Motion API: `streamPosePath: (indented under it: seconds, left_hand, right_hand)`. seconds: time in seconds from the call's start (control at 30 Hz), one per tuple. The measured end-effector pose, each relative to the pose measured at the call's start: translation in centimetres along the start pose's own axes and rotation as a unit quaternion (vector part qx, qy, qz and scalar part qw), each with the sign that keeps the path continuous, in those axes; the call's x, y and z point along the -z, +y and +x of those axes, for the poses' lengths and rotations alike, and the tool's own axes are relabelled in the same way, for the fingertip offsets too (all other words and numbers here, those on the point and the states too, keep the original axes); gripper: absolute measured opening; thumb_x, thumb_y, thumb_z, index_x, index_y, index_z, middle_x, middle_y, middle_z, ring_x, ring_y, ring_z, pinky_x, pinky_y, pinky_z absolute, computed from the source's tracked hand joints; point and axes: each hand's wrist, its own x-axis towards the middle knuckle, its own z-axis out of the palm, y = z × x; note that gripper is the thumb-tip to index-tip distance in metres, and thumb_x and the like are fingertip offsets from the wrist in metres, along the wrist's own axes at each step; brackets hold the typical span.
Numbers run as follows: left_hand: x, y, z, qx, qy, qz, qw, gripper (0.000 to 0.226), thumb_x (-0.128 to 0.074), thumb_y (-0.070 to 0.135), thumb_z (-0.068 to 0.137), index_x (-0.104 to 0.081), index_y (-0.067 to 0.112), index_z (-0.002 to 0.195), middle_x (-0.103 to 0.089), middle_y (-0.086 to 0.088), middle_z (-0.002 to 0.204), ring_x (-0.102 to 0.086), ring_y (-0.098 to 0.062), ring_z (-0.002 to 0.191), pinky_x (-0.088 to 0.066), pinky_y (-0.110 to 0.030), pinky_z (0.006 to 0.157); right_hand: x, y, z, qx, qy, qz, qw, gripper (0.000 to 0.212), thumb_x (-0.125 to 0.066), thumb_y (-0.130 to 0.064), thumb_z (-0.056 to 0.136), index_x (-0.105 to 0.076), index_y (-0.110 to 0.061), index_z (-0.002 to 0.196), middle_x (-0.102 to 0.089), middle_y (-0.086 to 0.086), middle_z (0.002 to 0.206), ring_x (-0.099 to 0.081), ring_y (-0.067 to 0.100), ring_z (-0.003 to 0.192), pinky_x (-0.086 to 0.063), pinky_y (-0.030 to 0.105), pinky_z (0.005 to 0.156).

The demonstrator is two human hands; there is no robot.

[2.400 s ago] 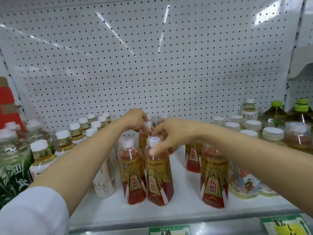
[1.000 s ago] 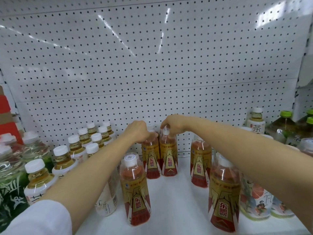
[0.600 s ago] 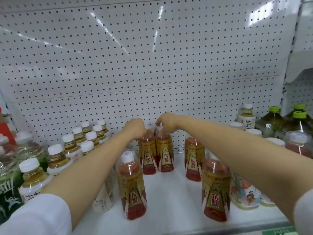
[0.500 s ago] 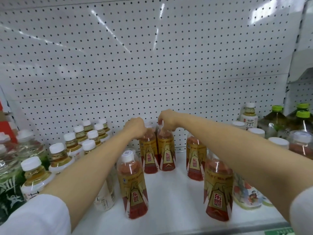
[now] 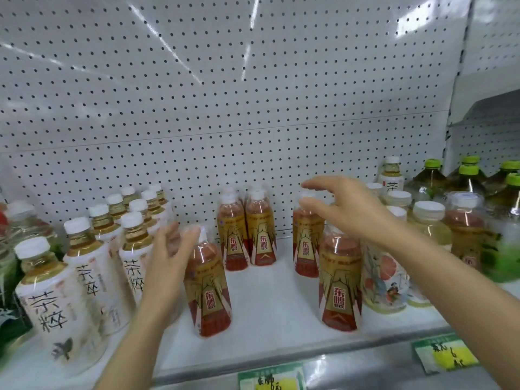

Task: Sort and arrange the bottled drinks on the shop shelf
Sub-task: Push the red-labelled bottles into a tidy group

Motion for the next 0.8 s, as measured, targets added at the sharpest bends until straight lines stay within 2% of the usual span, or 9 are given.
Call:
streamPosePath:
  seconds: [0.1,0.2,0.27,0.37,0.43,0.53,0.67,0.73,0.8]
  left_hand:
    - [-0.9,-2.7,-2.7,0.029,0.002,0.006,1.000,0.096,-0.072,0.056,0.062,-0.037,0.027,0.146,-0.053,0.010,0.128,-0.055,-0.013,0.111,-0.049,-0.039,0.092]
    - [-1.4,-5.0,-3.5,0.046,-0.011,0.047,0.998,0.094,-0.085,0.041,0.066,-0.035,0.029,0.144,-0.055,0.008,0.127,-0.057,-0.017,0.113,-0.049,-0.045,0.098]
    - [-1.7,-6.3,-4.0,0.056,-0.022,0.063,0.996,0.091,-0.085,0.029,0.072,-0.031,0.029,0.145,-0.055,0.008,0.126,-0.057,-0.017,0.113,-0.048,-0.041,0.097]
    - [-1.8,-7.2,-4.3,0.049,-0.013,0.079,0.996,0.081,-0.083,0.029,0.075,-0.038,0.025,0.142,-0.059,0.007,0.123,-0.059,-0.015,0.107,-0.050,-0.035,0.092]
    - [-1.8,-7.7,-3.8,0.052,-0.017,0.081,0.995,0.076,-0.084,0.031,0.074,-0.043,0.025,0.138,-0.062,0.006,0.123,-0.061,-0.015,0.108,-0.052,-0.041,0.095]
    - [-2.5,-7.9,-2.8,0.045,-0.036,0.078,0.995,0.071,-0.086,0.031,0.072,-0.049,0.026,0.132,-0.066,0.007,0.119,-0.063,-0.014,0.106,-0.053,-0.039,0.092]
    - [-4.1,-7.5,-1.5,0.038,-0.059,0.077,0.995,0.067,-0.085,0.028,0.075,-0.047,0.026,0.130,-0.063,0.013,0.111,-0.060,0.001,0.096,-0.045,-0.016,0.075]
    - [-4.1,-7.8,-1.0,0.046,-0.074,0.088,0.992,0.070,-0.085,0.028,0.075,-0.044,0.027,0.132,-0.062,0.012,0.113,-0.059,0.001,0.095,-0.047,-0.018,0.076]
    - [-3.8,-8.5,-0.8,0.053,-0.086,0.114,0.988,0.073,-0.087,0.027,0.072,-0.042,0.031,0.130,-0.063,0.010,0.116,-0.061,-0.006,0.099,-0.050,-0.028,0.084]
  right_hand:
    - [-0.8,1.4,-3.6,-0.030,0.036,0.000,0.999,0.064,-0.061,-0.053,0.086,-0.050,-0.023,0.142,-0.054,-0.005,0.142,-0.050,0.012,0.130,-0.038,0.029,0.102]
    - [-2.5,1.9,-5.6,-0.084,0.054,0.053,0.994,0.085,-0.067,-0.056,0.077,-0.036,-0.026,0.150,-0.044,-0.003,0.150,-0.046,0.016,0.132,-0.042,0.038,0.106]
    - [-4.2,1.7,-6.9,-0.101,0.075,0.126,0.984,0.101,-0.078,-0.046,0.072,-0.021,-0.031,0.153,-0.033,-0.005,0.156,-0.040,0.017,0.138,-0.040,0.045,0.109]
    - [-6.6,1.6,-8.9,-0.116,0.097,0.160,0.975,0.128,-0.089,-0.030,0.066,0.006,-0.044,0.152,-0.016,-0.004,0.162,-0.026,0.019,0.146,-0.033,0.050,0.113]
    - [-7.7,2.0,-9.7,-0.134,0.102,0.136,0.976,0.134,-0.090,-0.023,0.067,0.012,-0.046,0.150,-0.020,0.000,0.161,-0.029,0.022,0.145,-0.037,0.052,0.109]
    - [-8.6,2.2,-9.4,-0.143,0.115,0.142,0.973,0.126,-0.090,-0.019,0.066,-0.001,-0.042,0.151,-0.035,-0.003,0.152,-0.041,0.020,0.135,-0.044,0.048,0.104]
    - [-10.6,1.0,-6.8,-0.143,0.061,0.212,0.965,0.105,-0.090,-0.023,0.066,-0.023,-0.035,0.145,-0.053,-0.011,0.127,-0.055,0.010,0.112,-0.051,0.036,0.095]
    - [-11.7,0.9,-5.3,-0.140,0.033,0.239,0.960,0.093,-0.089,-0.025,0.068,-0.031,-0.031,0.140,-0.056,-0.013,0.120,-0.057,0.007,0.108,-0.052,0.031,0.094]
    - [-12.7,1.3,-4.2,-0.149,0.013,0.233,0.961,0.084,-0.088,-0.029,0.069,-0.036,-0.028,0.135,-0.057,-0.010,0.120,-0.058,0.011,0.109,-0.052,0.035,0.096]
